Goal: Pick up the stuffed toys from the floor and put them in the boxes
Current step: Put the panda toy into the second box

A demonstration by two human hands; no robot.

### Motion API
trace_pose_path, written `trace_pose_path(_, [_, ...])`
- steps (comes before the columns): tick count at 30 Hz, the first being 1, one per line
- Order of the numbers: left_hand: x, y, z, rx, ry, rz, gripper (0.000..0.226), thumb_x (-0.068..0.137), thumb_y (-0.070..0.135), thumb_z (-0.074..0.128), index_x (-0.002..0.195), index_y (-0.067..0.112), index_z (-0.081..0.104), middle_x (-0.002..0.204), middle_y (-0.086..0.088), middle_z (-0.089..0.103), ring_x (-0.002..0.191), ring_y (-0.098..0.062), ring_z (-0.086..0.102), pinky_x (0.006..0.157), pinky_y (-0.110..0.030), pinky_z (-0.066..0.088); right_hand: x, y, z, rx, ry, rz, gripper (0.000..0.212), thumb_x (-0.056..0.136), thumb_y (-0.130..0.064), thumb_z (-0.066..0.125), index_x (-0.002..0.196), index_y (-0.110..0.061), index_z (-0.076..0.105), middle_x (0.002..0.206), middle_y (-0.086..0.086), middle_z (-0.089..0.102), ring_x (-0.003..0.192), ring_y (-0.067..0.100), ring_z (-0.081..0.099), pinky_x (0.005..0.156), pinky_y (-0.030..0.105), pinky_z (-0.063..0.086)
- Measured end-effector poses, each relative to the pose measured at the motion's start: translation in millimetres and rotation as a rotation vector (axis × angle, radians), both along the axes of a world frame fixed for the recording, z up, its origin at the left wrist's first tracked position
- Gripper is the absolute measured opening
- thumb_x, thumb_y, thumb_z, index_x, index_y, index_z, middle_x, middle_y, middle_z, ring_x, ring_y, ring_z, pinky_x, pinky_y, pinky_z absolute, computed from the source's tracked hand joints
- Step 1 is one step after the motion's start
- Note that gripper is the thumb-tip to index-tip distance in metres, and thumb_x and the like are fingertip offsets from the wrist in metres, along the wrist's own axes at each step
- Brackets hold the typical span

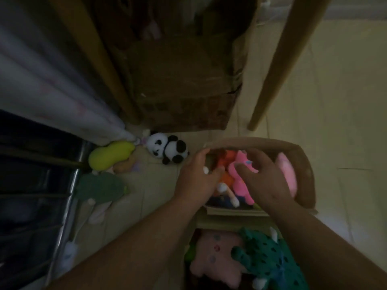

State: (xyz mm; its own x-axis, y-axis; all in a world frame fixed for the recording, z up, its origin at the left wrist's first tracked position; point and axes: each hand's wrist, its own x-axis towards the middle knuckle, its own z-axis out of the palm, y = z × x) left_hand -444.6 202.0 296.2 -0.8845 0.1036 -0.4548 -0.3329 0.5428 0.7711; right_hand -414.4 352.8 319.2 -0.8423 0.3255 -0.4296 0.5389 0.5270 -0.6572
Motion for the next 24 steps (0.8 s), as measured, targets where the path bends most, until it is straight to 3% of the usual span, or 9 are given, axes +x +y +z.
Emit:
trace_pose_path(3, [-8.3,-42.3,-19.0,-0.01,-0.014,0.04,0.054,0.088,0.037,0.062,0.138,0.031,0.042,0.141,0.004,0.043,0.119,-0.007,0.042,0.093,-0.028,0.036,-18.6,-36.5,-18.9,-0.011,-0.007,0.07,0.042,0.09,-0.041,0.058,0.13,-0.03,0.052,0.127,-0.001,0.057,0.105,0.014,0.051,0.084,0.026,0.034])
trace_pose_path(8, [-36.7,-120.9,-76.1,-0.035,-0.034,0.143,0.06,0.087,0.039,0.063,0.141,0.028,0.039,0.144,0.001,0.041,0.124,-0.01,0.042,0.09,-0.023,0.032,-57.1,-104.7,-73.2,-0.03,-0.042,0.156,0.053,0.091,-0.038,0.056,0.141,-0.027,0.042,0.14,0.002,0.051,0.126,0.021,0.047,0.09,0.027,0.033])
trace_pose_path(13, [-67.2,-176.8,-148.5,-0.078,-0.063,0.146,0.062,0.086,0.043,0.064,0.141,0.03,0.038,0.145,-0.001,0.041,0.13,-0.019,0.041,0.094,-0.026,0.035,-95.6,-155.0,-137.2,-0.063,-0.065,0.182,0.054,0.093,-0.037,0.056,0.142,-0.026,0.039,0.14,0.006,0.05,0.124,0.024,0.05,0.093,0.032,0.044])
trace_pose_path(21, [-102.0,-193.6,-287.6,-0.009,-0.096,0.165,0.064,0.087,0.036,0.066,0.143,0.024,0.038,0.145,-0.003,0.041,0.129,-0.02,0.043,0.091,-0.025,0.039,-150.1,-188.5,-281.7,-0.049,-0.098,0.149,0.061,0.091,-0.031,0.062,0.145,-0.017,0.037,0.144,0.008,0.047,0.126,0.027,0.049,0.101,0.037,0.044])
trace_pose_path(24, [-110.2,-187.5,-335.3,0.077,-0.112,0.222,0.068,0.087,0.027,0.068,0.145,0.018,0.032,0.146,0.0,0.041,0.13,-0.013,0.041,0.089,-0.016,0.036,-172.8,-186.6,-334.3,0.007,-0.097,0.181,0.064,0.089,-0.029,0.064,0.145,-0.015,0.036,0.144,0.009,0.046,0.127,0.028,0.048,0.097,0.031,0.04])
